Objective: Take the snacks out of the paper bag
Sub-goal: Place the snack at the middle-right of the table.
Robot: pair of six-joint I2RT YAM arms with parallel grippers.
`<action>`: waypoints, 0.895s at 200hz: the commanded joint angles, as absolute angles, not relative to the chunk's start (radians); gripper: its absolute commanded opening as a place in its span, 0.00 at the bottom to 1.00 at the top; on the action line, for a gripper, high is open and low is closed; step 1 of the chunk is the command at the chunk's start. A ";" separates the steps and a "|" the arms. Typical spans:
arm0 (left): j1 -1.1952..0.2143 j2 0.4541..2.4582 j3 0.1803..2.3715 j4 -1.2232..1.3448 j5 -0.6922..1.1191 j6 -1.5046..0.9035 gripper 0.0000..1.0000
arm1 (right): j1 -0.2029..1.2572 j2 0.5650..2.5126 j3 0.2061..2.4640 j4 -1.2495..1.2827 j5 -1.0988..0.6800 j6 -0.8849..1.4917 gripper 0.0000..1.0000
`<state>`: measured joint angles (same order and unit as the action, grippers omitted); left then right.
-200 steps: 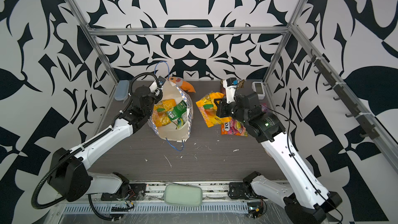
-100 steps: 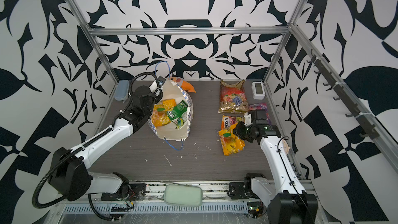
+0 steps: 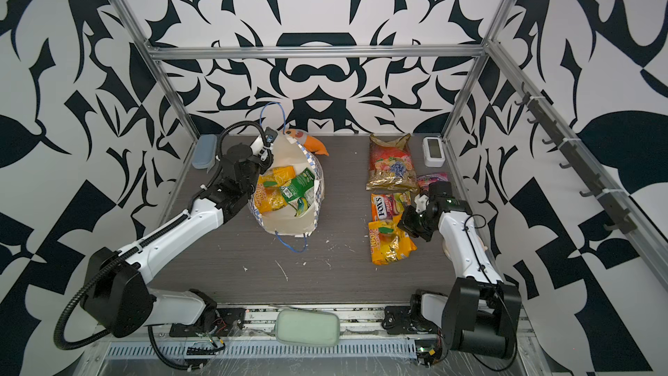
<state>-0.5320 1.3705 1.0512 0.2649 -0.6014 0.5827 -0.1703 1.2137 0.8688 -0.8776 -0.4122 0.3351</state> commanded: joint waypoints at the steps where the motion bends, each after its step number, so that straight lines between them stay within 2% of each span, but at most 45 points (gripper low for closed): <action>1: -0.528 1.353 1.104 0.371 -0.600 0.576 0.00 | -0.175 1.221 0.949 -0.958 -0.229 0.278 0.00; 22: -0.528 1.361 1.103 0.379 -0.602 0.577 0.00 | -0.175 1.230 0.946 -0.938 -0.189 0.283 0.00; 34: -0.529 1.364 1.106 0.378 -0.601 0.578 0.00 | -0.175 1.240 0.954 -0.939 -0.161 0.283 0.05; 75: -0.528 1.373 1.115 0.376 -0.596 0.581 0.00 | -0.175 1.271 0.950 -0.914 -0.181 0.289 0.34; 83: -0.528 1.373 1.114 0.377 -0.596 0.580 0.00 | -0.175 1.272 0.955 -0.917 -0.174 0.289 0.42; 117: -0.528 1.368 1.116 0.370 -0.591 0.574 0.00 | -0.175 1.248 0.998 -0.923 -0.107 0.298 0.51; 179: -0.529 1.362 1.113 0.362 -0.588 0.572 0.00 | -0.122 1.230 1.097 -0.928 -0.048 0.303 0.53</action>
<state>-0.5320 1.3842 1.0611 0.2649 -0.5934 0.5720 -0.1646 1.2613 1.0386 -0.9161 -0.0875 0.2924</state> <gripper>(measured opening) 0.040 0.523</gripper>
